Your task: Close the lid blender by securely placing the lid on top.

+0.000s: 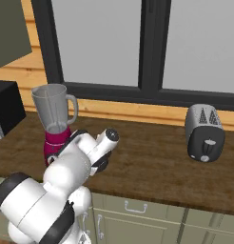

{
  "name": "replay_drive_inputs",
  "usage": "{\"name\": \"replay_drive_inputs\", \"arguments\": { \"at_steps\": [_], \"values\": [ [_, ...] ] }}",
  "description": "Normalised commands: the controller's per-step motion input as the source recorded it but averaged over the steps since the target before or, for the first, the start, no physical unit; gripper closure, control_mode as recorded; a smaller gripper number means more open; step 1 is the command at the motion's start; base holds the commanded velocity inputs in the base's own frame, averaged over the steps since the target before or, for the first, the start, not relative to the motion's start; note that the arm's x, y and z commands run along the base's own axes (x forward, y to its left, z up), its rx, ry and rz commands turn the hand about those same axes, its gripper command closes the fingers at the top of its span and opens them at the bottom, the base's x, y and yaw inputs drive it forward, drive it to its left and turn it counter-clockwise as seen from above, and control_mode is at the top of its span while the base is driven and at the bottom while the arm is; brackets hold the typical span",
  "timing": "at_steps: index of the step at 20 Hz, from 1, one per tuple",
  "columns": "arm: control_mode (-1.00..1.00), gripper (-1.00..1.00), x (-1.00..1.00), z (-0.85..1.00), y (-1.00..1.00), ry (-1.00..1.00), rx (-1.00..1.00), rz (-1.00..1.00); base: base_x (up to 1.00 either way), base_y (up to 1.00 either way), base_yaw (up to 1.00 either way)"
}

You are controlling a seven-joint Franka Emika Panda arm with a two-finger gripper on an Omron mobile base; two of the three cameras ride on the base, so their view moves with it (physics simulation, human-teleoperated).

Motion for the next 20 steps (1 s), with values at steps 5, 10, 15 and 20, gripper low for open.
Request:
{"name": "replay_drive_inputs", "arguments": {
  "at_steps": [5,10,15,20],
  "values": [
    [-1.0,-1.0,0.14,-0.21,0.08,0.1,-0.03,0.02,0.0,0.0,0.0],
    [-1.0,-1.0,0.12,-0.11,-0.04,0.01,0.0,0.0,0.0,0.0,0.0],
    [-1.0,-1.0,0.08,-0.03,-0.08,0.0,0.0,0.0,0.0,0.0,0.0],
    [-1.0,-1.0,0.14,-0.04,-0.24,0.0,0.0,0.0,0.0,0.0,0.0]
  ]
}}
